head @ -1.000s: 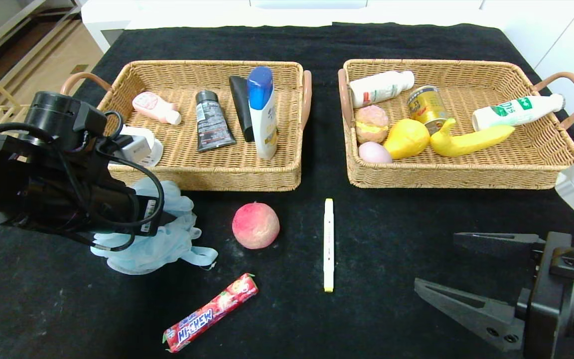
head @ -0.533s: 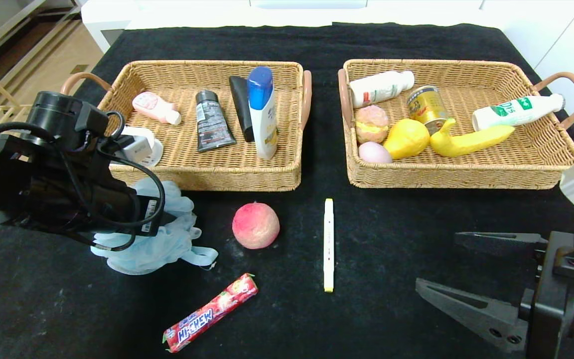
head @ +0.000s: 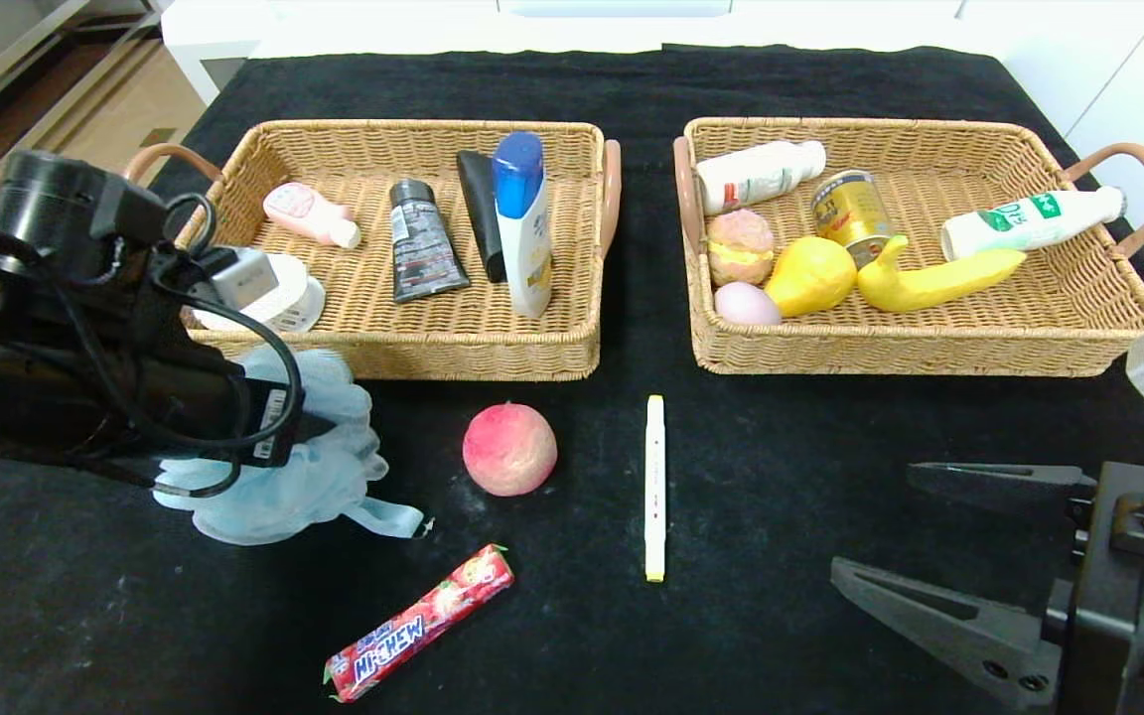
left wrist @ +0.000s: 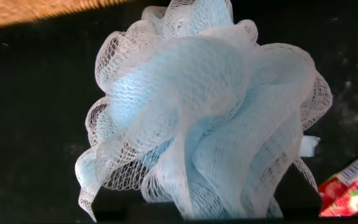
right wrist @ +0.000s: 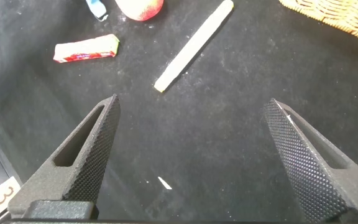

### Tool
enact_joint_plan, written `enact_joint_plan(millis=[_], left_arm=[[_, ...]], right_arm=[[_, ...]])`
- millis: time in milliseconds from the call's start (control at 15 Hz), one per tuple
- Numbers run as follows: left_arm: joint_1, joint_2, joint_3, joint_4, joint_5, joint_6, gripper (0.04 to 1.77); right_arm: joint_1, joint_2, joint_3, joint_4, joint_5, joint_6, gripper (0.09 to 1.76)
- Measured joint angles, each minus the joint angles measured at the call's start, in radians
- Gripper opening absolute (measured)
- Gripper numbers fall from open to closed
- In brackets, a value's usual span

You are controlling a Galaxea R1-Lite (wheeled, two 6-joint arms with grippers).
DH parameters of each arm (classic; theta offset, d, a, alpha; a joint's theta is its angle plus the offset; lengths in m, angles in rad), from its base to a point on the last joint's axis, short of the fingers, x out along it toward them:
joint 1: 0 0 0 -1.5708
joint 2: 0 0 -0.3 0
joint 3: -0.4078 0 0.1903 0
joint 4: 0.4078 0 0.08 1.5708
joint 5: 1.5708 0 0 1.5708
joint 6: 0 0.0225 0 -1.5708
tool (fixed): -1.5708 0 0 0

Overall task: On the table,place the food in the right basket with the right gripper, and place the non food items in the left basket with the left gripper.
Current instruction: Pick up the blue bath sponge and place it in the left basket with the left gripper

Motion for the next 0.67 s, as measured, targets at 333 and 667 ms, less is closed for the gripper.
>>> enact_joint_plan(millis=[333,667], left_arm=[[-0.013,-0.096,-0.103,0.099,0.002,0.003,0.73],[-0.01,-0.11,-0.308,0.135,0.006,-0.004,0.72]], right_arm=[[0.003,0.001,0.003,0.001,0.001,0.0,1.71],[0.004,0.004,0.003,0.001,0.002,0.0,1.71]])
